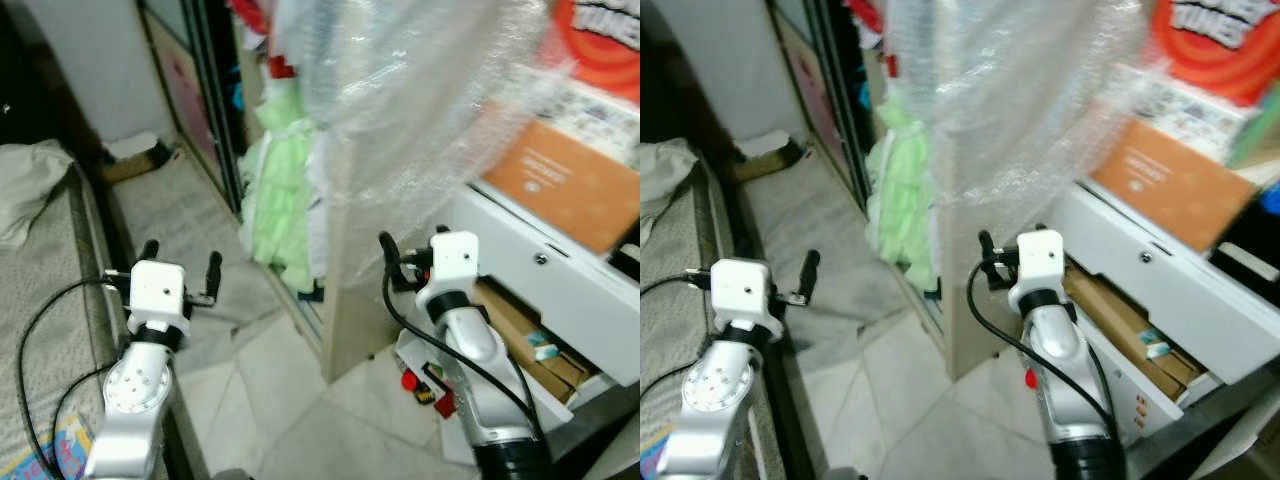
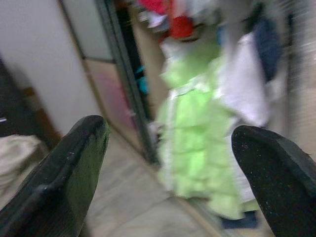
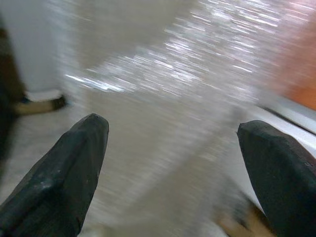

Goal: Clean up the room

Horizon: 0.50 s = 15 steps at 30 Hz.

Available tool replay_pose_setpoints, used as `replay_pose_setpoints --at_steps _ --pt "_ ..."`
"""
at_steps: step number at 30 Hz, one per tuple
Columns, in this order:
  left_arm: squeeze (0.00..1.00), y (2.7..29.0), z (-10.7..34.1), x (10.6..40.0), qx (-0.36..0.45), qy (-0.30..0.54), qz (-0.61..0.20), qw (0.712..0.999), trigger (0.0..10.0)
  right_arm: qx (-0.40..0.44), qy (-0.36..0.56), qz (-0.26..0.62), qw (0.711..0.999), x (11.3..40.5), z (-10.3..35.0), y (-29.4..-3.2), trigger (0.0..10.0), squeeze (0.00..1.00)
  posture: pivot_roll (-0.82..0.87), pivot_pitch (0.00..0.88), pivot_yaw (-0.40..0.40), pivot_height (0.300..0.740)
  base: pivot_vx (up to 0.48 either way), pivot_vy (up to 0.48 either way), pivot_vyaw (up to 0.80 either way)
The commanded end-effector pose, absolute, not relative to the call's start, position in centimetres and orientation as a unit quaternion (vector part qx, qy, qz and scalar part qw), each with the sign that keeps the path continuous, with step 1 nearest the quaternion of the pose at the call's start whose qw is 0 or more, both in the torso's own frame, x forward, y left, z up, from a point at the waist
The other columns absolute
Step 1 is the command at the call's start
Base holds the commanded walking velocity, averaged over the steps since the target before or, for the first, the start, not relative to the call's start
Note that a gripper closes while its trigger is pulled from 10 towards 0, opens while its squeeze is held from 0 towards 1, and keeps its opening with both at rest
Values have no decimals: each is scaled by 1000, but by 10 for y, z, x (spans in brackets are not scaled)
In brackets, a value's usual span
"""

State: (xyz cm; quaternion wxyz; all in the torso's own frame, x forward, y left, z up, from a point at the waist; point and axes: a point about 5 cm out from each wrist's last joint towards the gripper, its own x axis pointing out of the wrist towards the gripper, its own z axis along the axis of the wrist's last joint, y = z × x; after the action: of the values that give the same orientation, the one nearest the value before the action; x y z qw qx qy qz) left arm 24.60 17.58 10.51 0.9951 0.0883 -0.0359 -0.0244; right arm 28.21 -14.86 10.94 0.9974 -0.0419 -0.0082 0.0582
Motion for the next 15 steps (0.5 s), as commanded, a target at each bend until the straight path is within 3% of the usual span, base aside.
replay_pose_setpoints --at_steps 1,8,15 --pt "0 172 109 248 90 -46 -34 994 10000 -42 -11 52 998 284 111 -153 10000 0 24 0 -16 740 0 -300 0" --pt "0 171 110 248 89 -50 -35 994 10000 -44 -13 54 997 285 111 -152 10000 0 24 0 -17 740 0 -297 0" --pt "0 172 111 249 80 -54 -27 995 10000 -45 -13 57 997 287 111 -151 10000 0 27 0 -19 740 0 0 0"
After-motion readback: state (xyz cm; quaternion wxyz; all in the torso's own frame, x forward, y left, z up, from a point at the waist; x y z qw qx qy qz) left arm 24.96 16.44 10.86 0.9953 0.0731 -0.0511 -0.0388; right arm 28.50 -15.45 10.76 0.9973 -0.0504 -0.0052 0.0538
